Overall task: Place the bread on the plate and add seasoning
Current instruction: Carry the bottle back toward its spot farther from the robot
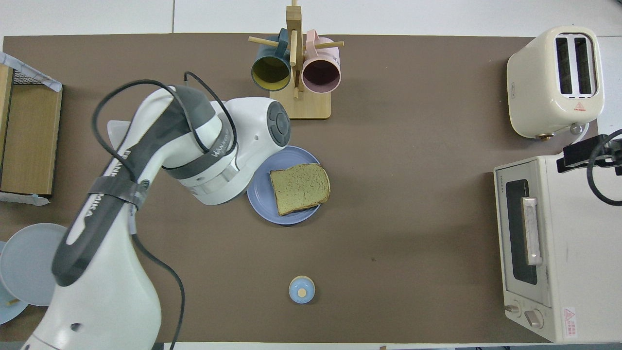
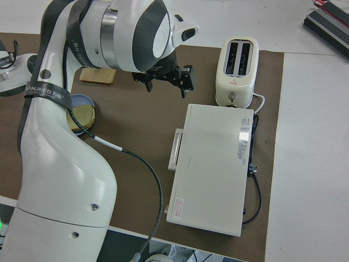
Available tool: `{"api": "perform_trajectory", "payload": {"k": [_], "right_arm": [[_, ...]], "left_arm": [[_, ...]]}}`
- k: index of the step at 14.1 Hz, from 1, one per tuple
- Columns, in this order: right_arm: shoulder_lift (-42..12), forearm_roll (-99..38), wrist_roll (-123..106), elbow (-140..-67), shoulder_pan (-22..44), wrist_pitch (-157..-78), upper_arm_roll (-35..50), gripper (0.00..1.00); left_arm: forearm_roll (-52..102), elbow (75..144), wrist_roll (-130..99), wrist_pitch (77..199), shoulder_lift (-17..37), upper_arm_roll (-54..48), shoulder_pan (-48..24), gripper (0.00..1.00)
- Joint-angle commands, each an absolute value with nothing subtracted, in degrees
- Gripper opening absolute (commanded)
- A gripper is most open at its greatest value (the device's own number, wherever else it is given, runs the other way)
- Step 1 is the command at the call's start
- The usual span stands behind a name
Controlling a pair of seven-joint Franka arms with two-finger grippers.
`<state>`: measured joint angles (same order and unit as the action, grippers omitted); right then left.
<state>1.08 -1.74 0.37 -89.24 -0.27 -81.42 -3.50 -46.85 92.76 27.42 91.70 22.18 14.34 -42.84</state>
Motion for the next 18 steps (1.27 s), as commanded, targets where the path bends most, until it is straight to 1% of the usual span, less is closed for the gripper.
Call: {"api": "perform_trajectory", "payload": {"k": [1,7,13,18], "right_arm": [[1.2,-1.4,-1.2,-89.5,-0.7,-81.7,-3.3,1.0],[1.2,-1.4,-1.2,-89.5,-0.7,-81.7,-3.3,1.0],[1.2,-1.4,-1.2,-89.5,-0.7,-81.7,-3.3,1.0],[1.2,-1.4,-1.2,-89.5,-0.7,-81.7,-3.3,1.0]], "left_arm": [[-42.1,94.9,28.4,94.4,17.2,13.8,-39.7,0.0],[-29.3,94.9,27.1,99.4,14.1,14.0,-35.4,0.0],[-19.1,95.1,20.5,105.5,12.6,14.0,-32.3,0.0],[-12.0,99.2,16.1,114.4,10.5,14.0,-29.1,0.0]]}}
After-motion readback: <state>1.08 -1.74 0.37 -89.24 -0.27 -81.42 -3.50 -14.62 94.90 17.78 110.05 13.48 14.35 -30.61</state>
